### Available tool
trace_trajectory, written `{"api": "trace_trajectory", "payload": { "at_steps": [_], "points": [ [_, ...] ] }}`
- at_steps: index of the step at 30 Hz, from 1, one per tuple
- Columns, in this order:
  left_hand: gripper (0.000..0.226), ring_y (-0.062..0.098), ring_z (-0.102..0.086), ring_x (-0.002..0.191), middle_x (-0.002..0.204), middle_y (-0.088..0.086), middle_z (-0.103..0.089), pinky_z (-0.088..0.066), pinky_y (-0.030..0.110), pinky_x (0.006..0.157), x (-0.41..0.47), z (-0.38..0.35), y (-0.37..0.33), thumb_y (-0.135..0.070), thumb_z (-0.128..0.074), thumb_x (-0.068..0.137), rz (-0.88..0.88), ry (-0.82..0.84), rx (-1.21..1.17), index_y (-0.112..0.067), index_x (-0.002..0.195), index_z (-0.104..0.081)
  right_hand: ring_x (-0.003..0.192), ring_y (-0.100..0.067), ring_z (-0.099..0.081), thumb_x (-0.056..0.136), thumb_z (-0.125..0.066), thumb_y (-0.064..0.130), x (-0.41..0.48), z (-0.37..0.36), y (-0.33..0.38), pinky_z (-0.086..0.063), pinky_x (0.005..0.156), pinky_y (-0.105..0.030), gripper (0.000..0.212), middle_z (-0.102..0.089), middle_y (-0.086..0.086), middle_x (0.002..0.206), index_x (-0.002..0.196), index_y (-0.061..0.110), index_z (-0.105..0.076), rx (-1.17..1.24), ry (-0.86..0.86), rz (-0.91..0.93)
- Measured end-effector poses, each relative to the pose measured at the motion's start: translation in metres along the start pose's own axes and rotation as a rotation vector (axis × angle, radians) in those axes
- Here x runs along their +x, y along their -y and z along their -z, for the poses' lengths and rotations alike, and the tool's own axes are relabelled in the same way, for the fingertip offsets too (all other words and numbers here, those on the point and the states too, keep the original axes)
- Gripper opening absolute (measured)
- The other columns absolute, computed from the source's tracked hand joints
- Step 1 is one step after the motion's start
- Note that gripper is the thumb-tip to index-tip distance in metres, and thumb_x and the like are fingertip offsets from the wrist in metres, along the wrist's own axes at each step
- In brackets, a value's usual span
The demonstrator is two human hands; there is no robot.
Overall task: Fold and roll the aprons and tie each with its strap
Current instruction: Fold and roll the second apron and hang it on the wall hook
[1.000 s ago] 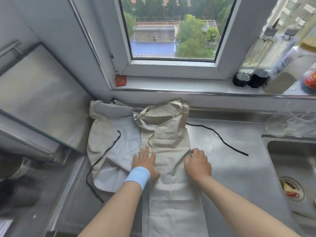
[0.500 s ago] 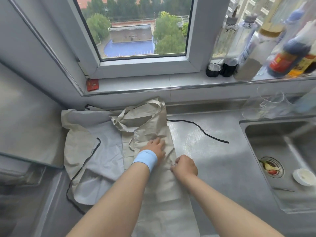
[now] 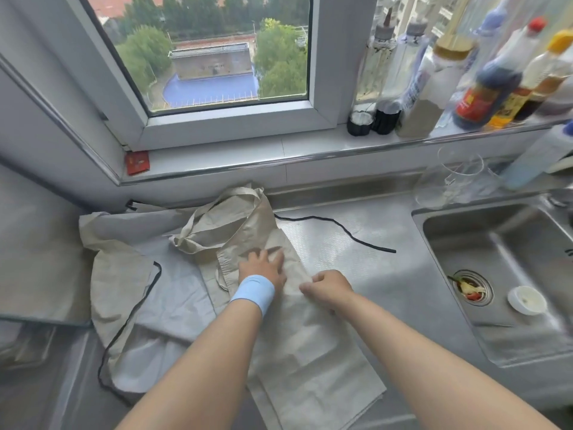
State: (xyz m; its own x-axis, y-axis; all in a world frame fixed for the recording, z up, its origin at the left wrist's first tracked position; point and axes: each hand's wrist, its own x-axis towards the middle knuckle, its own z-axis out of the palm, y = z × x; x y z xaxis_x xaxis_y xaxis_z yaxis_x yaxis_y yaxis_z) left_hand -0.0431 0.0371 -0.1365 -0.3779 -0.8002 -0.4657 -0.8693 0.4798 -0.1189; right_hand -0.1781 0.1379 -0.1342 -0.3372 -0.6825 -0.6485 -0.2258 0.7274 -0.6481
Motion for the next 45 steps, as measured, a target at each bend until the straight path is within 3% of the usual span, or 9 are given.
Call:
{"api": "trace_trajectory", "payload": {
  "at_steps": [6, 10, 14, 20, 23, 29, 35, 39, 45],
  "points": [
    [0.077, 0.034, -0.01, 0.146, 0.161, 0.005, -0.003, -0.02, 0.045, 0.116, -0.034, -0.025, 0.024, -0.045, -0.055, 0.088, -0.029, -0.019, -0.117, -0.027, 0.151, -0.016, 0.102, -0.024, -0.058, 0.081, -0.062, 0.028, -0.016, -0.01, -0.03, -0.046, 0.077, -0.034, 0.04, -0.058, 0.003, 0.109, 0.118, 0.024, -0.05, -0.532, -0.238, 0.222],
    [0.038, 0.027, -0.059, 0.103, 0.118, 0.003, -0.056, -0.049, 0.037, 0.077, -0.079, -0.047, 0.017, -0.028, -0.076, 0.068, -0.232, -0.392, -0.169, -0.023, 0.103, -0.062, 0.107, -0.029, -0.055, 0.071, -0.067, 0.013, -0.031, -0.032, -0.047, -0.048, 0.081, -0.037, 0.068, -0.051, -0.004, 0.124, 0.134, 0.024, -0.042, -0.845, -0.359, 0.674],
    [0.035, 0.022, -0.058, 0.072, 0.084, -0.001, -0.053, -0.047, 0.03, 0.057, -0.127, -0.078, -0.001, -0.03, -0.082, 0.053, -0.346, -0.404, -0.202, -0.021, 0.077, -0.057, 0.136, -0.034, -0.045, 0.076, -0.056, 0.031, -0.052, -0.045, -0.075, -0.047, 0.098, -0.046, 0.071, -0.042, -0.016, 0.15, 0.144, 0.02, -0.039, -0.933, -0.092, 0.707],
    [0.068, 0.027, -0.008, 0.147, 0.16, 0.003, -0.009, -0.011, 0.039, 0.118, -0.191, -0.121, -0.001, -0.04, -0.05, 0.091, -0.28, -0.084, -0.135, -0.024, 0.15, -0.02, 0.151, -0.028, 0.011, 0.066, 0.012, 0.058, -0.099, -0.046, -0.108, 0.003, 0.12, -0.043, 0.097, 0.015, -0.012, 0.162, 0.157, 0.025, 0.003, -1.134, 0.072, 0.558],
    [0.071, 0.027, 0.002, 0.149, 0.162, 0.005, 0.007, -0.008, 0.043, 0.12, -0.212, -0.124, 0.0, -0.034, -0.045, 0.096, -0.235, -0.04, -0.072, -0.023, 0.154, -0.007, 0.149, -0.027, 0.019, 0.07, 0.004, 0.065, -0.125, -0.047, -0.123, 0.004, 0.12, -0.047, 0.091, 0.022, -0.011, 0.161, 0.155, 0.033, 0.011, -1.206, 0.102, 0.572],
    [0.085, 0.026, -0.022, 0.139, 0.152, 0.003, -0.023, -0.025, 0.04, 0.114, -0.253, -0.135, -0.02, -0.06, -0.06, 0.077, -0.272, -0.067, -0.182, -0.021, 0.145, -0.027, 0.141, -0.025, 0.037, 0.072, -0.063, 0.062, -0.163, -0.06, -0.161, 0.012, 0.117, -0.053, 0.125, 0.042, -0.008, 0.151, 0.146, 0.033, 0.033, -1.389, 0.161, 0.697],
    [0.118, 0.029, 0.004, 0.148, 0.161, 0.002, 0.004, -0.01, 0.048, 0.119, -0.283, -0.15, -0.026, -0.07, -0.068, 0.063, -0.253, 0.049, -0.096, -0.022, 0.152, -0.007, 0.152, -0.029, -0.002, 0.095, -0.049, 0.012, -0.184, -0.059, -0.158, -0.023, 0.119, -0.047, 0.076, 0.004, -0.008, 0.165, 0.157, 0.014, -0.006, -1.347, 0.137, 0.688],
    [0.073, 0.028, -0.046, 0.126, 0.142, 0.002, -0.041, -0.042, 0.041, 0.101, -0.296, -0.119, -0.018, -0.042, -0.069, 0.073, -0.201, 0.042, -0.255, -0.025, 0.135, -0.037, 0.104, -0.03, -0.062, 0.094, -0.047, 0.023, -0.192, -0.046, -0.119, -0.051, 0.078, -0.038, 0.017, -0.066, -0.006, 0.11, 0.106, 0.021, -0.06, -1.218, 0.145, 0.694],
    [0.017, 0.025, -0.055, 0.083, 0.096, 0.01, -0.062, -0.048, 0.028, 0.072, -0.297, -0.038, 0.01, -0.016, -0.053, 0.088, -0.075, 0.315, -0.499, -0.015, 0.101, -0.065, 0.07, -0.025, -0.059, 0.078, -0.063, 0.026, -0.211, -0.013, -0.037, -0.044, 0.058, -0.029, 0.012, -0.06, -0.001, 0.073, 0.073, 0.016, -0.06, -1.185, 0.412, 0.421]
  ]
}}
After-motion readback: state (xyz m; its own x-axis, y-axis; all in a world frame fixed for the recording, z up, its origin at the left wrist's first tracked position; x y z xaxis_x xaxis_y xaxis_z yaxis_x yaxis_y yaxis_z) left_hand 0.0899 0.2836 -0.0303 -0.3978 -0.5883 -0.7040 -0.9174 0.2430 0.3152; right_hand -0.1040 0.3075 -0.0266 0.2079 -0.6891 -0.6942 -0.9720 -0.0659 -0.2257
